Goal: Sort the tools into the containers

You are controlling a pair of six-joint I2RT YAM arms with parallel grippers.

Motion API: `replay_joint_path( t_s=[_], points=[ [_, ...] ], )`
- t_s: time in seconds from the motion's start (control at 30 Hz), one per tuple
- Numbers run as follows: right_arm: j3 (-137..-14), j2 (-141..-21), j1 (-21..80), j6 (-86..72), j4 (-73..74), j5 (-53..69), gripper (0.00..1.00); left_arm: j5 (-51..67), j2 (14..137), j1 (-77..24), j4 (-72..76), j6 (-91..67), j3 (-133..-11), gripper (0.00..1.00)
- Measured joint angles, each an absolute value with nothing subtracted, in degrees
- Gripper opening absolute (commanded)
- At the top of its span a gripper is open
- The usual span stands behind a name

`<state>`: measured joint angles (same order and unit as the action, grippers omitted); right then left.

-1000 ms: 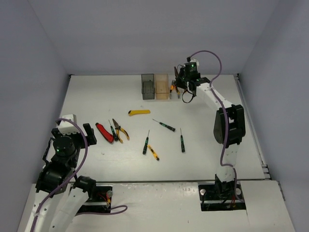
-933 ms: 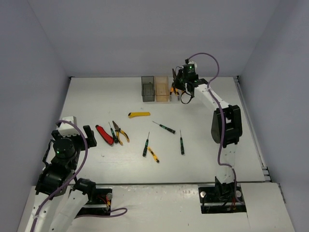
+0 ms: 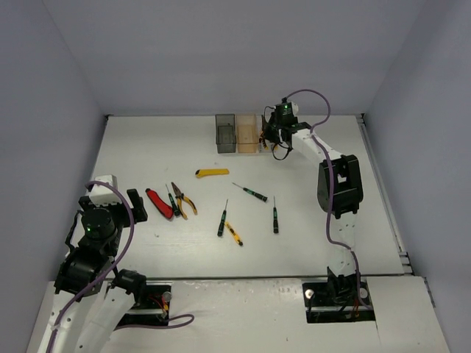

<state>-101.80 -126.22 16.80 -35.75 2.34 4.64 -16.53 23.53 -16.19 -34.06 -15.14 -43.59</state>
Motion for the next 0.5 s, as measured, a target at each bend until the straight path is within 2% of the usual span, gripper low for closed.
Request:
replay_joint_path(
  t_s=[0.23,0.3,0.5],
  points=[
    [-101.67,-126.1,16.7,-35.95,2.33,4.29,0.42,-16.51,23.53,-16.19,-34.06,-15.14,-43.59,0.82],
    [-101.67,-126.1,16.59,-35.81,2.35,4.28,0.45,-16.52,23.53,-16.19,-34.06,-15.14,-43.59,0.82],
    [-101.91,-126.1,16.53,-35.13,2.6,4.05,0.45,-16.53,23.53,-16.19,-34.06,-15.14,-43.59,0.82]
  ],
)
